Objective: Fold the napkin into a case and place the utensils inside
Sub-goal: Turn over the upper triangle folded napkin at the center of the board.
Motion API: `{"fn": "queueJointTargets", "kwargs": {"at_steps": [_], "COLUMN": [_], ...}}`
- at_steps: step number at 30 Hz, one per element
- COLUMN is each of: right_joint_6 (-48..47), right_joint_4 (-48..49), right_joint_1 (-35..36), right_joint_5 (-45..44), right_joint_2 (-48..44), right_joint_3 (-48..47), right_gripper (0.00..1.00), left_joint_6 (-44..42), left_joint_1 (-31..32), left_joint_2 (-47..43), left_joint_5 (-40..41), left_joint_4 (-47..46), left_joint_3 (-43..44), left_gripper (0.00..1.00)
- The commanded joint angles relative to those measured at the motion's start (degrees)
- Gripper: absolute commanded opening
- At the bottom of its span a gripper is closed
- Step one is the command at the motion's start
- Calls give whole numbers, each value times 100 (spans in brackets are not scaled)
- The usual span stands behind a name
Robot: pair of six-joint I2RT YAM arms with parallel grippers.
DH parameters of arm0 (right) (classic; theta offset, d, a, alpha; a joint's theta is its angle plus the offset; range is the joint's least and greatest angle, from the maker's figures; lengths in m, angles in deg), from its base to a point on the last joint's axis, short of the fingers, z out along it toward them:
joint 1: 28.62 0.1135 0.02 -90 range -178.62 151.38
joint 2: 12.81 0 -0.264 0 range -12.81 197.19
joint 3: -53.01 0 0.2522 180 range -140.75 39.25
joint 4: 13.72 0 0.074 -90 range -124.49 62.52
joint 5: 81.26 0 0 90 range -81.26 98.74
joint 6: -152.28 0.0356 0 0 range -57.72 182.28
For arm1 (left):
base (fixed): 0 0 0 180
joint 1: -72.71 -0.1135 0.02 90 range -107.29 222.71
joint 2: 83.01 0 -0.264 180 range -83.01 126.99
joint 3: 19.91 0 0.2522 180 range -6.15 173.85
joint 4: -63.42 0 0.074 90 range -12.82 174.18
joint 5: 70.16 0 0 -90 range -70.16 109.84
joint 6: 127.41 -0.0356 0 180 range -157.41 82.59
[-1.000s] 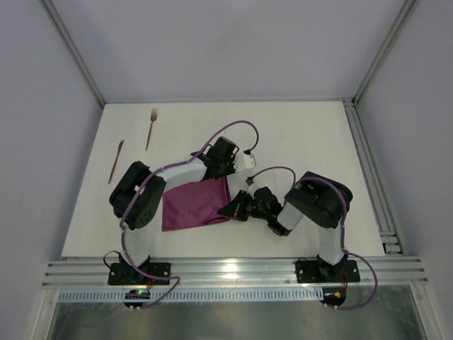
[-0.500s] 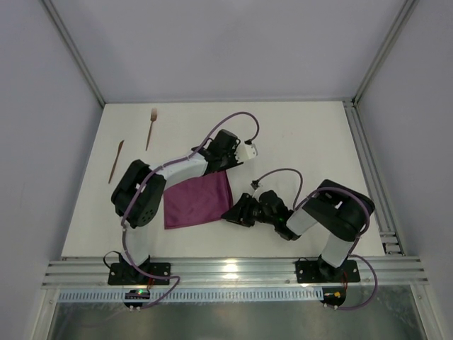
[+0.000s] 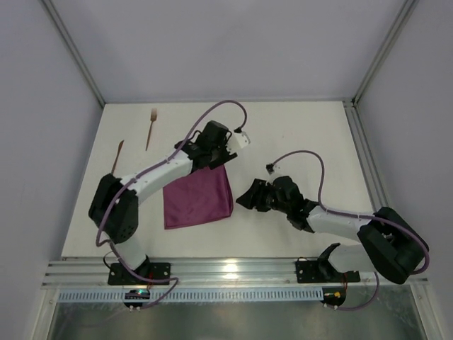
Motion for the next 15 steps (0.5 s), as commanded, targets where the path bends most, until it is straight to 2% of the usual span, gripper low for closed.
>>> {"fn": "queueJointTargets", "kwargs": {"at_steps": [1, 3, 7, 10, 15], "right_joint_6": [-1345, -1818, -2155, -2225, -2129], "right_joint_4": [-1021, -1347, -1409, -1444, -1761], "right_joint_1": [-643, -794, -1023, -1128, -1137], "right_joint_5": [420, 634, 889, 1030, 1434], "right_joint_2": [3, 320, 1313, 2174, 3563], "right_joint_3": [-883, -1530, -2473, -3264, -4627], "right_gripper": [59, 59, 59, 59, 59], "left_joint_6": [549, 742, 910, 928, 954], "left_joint_1": [-177, -492, -1257, -1820, -2243], "left_joint_2": [-1284, -1629, -2210, -2500, -2484], "left_joint_5": [-37, -212, -695, -889, -978], "left_joint_4": [959, 1302, 2172, 2104, 1621], "left_joint_3": [-387, -624, -1343, -1871, -2620], "left_gripper": [57, 58, 60, 64, 68]}}
